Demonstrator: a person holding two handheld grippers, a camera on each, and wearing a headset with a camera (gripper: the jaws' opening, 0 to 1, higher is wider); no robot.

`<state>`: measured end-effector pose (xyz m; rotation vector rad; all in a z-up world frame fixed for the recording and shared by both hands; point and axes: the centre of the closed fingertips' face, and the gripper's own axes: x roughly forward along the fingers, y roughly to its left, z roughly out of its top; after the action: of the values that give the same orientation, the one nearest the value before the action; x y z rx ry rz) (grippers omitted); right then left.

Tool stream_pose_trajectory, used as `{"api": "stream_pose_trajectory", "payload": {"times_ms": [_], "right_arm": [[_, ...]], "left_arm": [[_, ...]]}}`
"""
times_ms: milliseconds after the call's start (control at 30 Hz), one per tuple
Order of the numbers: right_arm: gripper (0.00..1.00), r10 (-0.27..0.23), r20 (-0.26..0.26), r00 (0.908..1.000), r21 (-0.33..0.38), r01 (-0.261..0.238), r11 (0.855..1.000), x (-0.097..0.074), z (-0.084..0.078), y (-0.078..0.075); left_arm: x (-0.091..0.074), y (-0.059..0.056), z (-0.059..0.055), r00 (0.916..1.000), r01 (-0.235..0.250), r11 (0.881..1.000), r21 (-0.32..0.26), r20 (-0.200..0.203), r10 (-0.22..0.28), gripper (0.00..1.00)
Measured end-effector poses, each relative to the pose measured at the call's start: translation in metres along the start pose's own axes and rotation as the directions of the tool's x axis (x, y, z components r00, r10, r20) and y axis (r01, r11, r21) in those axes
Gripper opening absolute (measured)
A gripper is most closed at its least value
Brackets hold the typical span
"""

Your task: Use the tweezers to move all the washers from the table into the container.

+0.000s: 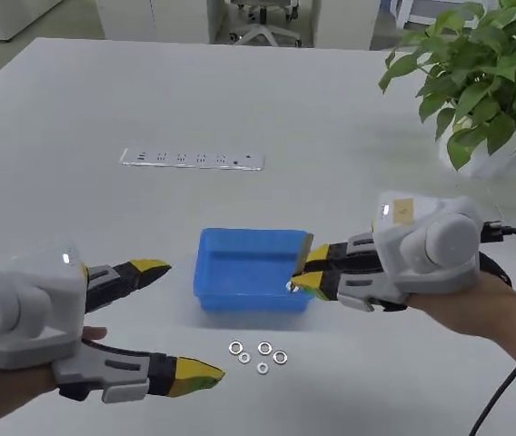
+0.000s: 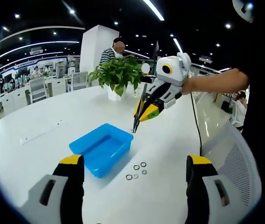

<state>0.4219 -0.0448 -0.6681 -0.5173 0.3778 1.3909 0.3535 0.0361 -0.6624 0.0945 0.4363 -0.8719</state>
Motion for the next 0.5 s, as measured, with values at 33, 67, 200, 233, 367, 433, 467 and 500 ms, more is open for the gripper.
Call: {"api": "stream_pose_trajectory", "payload": {"times_ms": [33, 67, 200, 233, 367, 433, 467, 500], "right_arm": [[0.09, -0.002, 0.0, 1.0, 0.0, 0.002, 1.0, 0.001, 0.0, -0.001], [0.09, -0.004, 0.002, 1.0, 0.001, 0.004, 1.0, 0.002, 0.0, -0.004], [0.09, -0.009, 0.01, 0.9999, 0.001, 0.009, 1.0, 0.008, 0.0, -0.011], [0.09, -0.01, 0.012, 0.9999, 0.002, 0.01, 1.0, 0.009, 0.0, -0.012], [0.09, -0.016, 0.02, 0.9997, -0.002, 0.016, 1.0, 0.016, -0.002, -0.02], [0.09, -0.018, 0.021, 0.9996, -0.006, 0.018, 1.0, 0.02, -0.003, -0.024], [0.09, -0.018, 0.021, 0.9996, -0.006, 0.018, 1.0, 0.021, -0.004, -0.025], [0.09, -0.016, 0.02, 0.9997, -0.006, 0.017, 1.0, 0.023, -0.005, -0.026]], "left_arm": [[-0.001, 0.001, 0.0, 1.0, -0.004, 1.0, -0.001, 0.0, 0.004, 0.97], [-0.001, 0.001, 0.0, 1.0, -0.007, 1.0, -0.001, 0.002, 0.007, 0.98], [-0.002, 0.003, 0.0, 0.9999, -0.013, 1.0, -0.004, 0.002, 0.013, 0.99], [-0.002, 0.003, -0.001, 0.9999, -0.013, 1.0, -0.005, -0.001, 0.013, 0.99], [-0.002, 0.003, -0.002, 0.9999, -0.015, 1.0, -0.002, -0.007, 0.015, 0.99], [-0.002, 0.003, -0.003, 0.9999, -0.015, 1.0, -0.007, -0.008, 0.015, 0.99], [-0.001, 0.003, -0.003, 0.9999, -0.015, 1.0, -0.005, -0.009, 0.015, 0.99], [-0.001, 0.003, -0.004, 0.9999, -0.014, 1.0, -0.003, -0.009, 0.014, 0.99]]}}
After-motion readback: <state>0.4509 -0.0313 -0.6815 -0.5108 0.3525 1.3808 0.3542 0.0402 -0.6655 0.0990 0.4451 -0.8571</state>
